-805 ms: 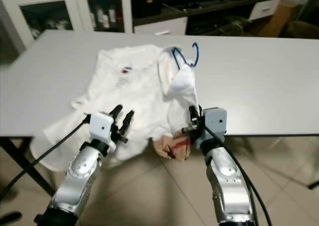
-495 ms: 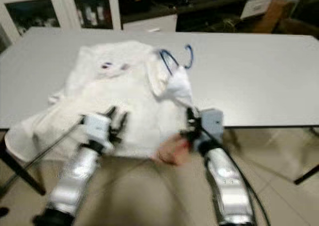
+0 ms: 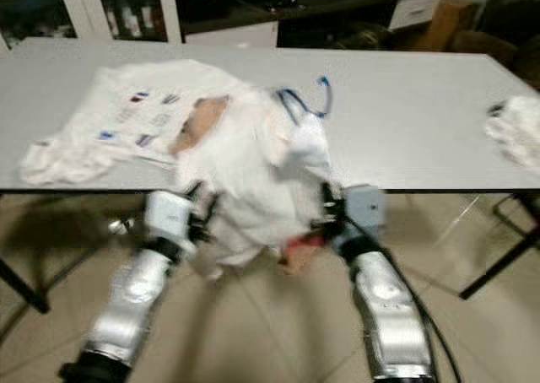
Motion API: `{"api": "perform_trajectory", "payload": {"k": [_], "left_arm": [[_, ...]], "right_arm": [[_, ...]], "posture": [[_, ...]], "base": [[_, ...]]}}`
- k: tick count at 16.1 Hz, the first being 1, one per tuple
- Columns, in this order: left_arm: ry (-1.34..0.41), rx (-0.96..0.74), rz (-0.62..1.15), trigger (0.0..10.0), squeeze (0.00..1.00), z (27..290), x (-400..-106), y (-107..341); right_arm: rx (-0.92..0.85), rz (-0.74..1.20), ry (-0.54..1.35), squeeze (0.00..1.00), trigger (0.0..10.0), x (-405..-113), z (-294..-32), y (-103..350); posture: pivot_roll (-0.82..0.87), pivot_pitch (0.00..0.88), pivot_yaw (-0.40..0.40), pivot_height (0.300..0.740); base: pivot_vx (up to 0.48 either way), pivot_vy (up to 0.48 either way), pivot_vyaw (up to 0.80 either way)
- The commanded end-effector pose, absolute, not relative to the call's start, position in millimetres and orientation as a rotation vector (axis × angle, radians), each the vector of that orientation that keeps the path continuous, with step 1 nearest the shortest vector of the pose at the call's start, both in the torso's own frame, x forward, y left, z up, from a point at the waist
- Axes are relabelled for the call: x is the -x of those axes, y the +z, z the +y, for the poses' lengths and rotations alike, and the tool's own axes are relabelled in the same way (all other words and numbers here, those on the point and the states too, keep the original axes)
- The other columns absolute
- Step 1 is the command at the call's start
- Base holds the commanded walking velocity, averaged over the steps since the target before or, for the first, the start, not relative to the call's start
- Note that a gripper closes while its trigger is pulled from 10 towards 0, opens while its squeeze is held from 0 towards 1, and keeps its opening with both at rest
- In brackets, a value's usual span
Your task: Hang hanger
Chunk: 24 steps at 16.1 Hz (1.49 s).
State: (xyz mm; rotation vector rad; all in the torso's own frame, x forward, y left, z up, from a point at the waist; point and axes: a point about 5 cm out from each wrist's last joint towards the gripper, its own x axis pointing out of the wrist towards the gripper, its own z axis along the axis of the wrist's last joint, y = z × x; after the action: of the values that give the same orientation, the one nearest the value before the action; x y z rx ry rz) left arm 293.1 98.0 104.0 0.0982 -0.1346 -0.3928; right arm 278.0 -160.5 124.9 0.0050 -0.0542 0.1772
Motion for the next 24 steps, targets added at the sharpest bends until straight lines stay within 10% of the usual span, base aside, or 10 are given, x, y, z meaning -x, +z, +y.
{"api": "perform_trajectory", "payload": {"k": [1, 24], "left_arm": [[-0.376, -0.095, -0.141, 10.0, 0.0, 106, -294, 106], [-0.368, 0.003, -0.267, 10.0, 0.0, 102, -302, 138]], "right_arm": [[-0.013, -0.086, 0.181, 0.0, 10.0, -280, -157, 132], [0.028, -0.289, 0.129, 0.0, 10.0, -291, -160, 167]], "posture": [[0.05, 0.063, -0.014, 0.74], [0.06, 0.046, -0.018, 0.74]], "base": [[0.0, 0.0, 0.0], [0.081, 0.0, 0.0]]}}
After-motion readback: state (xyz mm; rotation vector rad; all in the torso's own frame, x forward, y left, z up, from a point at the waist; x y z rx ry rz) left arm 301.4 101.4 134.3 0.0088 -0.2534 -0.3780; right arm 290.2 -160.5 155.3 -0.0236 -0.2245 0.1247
